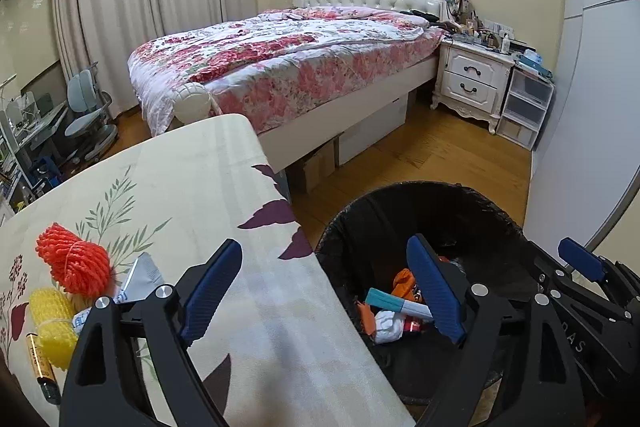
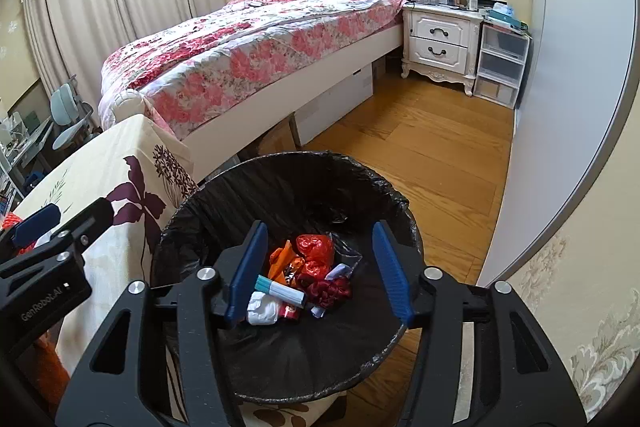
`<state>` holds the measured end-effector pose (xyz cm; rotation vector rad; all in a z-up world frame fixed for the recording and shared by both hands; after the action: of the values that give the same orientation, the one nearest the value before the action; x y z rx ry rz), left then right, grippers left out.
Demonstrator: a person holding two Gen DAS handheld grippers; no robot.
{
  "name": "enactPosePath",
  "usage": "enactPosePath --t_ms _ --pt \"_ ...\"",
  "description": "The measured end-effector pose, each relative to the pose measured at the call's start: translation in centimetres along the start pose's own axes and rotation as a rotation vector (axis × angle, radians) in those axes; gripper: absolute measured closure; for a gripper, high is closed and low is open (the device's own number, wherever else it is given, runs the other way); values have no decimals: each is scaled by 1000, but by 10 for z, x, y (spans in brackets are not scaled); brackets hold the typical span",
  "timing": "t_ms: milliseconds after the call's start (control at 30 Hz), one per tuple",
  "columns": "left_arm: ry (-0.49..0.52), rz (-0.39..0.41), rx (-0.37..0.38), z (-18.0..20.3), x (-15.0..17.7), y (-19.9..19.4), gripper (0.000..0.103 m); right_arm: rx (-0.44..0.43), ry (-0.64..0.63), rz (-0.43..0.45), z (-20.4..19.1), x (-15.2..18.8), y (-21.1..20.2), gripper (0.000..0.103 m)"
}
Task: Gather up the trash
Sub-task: 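Move both tools back over the remaining items on the bed, then grasp the gold bottle with the left gripper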
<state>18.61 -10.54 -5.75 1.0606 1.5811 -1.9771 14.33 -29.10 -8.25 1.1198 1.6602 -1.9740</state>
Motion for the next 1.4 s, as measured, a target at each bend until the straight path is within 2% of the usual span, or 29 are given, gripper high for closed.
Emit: enactPosePath --t_ms 300,767,1067,1167,1233,1333,1400 --pt "-49 14 -81 -43 11 -41 18 -47 -36 13 -29 3 -21 45" --pt "-190 12 -246 -138 61 -109 18 -176 -164 0 -113 30 -57 44" --pt "-274 -30 -350 -195 102 -129 18 -248 -247 4 -160 45 -80 44" --pt "-294 -59 -355 -207 113 -126 18 -265 -266 1 -172 50 -85 44" --pt "-305 -77 -341 -210 117 -123 21 -274 -281 0 -181 53 -88 44" --pt "-328 -106 -301 -212 122 -117 37 -285 -298 1 -191 55 -92 44" --pt "-351 -121 -275 -215 127 -114 51 -293 -308 4 -196 56 -95 44"
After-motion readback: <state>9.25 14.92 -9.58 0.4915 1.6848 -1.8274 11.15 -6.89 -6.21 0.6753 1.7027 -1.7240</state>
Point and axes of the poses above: each gripper's, at about its wrist camera, not at the fingertips, and y roughly the way its jaws point, z to its right, x to its underside, the point moved 6 cm from there along y, roughly the way its jaws point, and after that the axes turned 11 degrees about x, right-handed, at the moved point
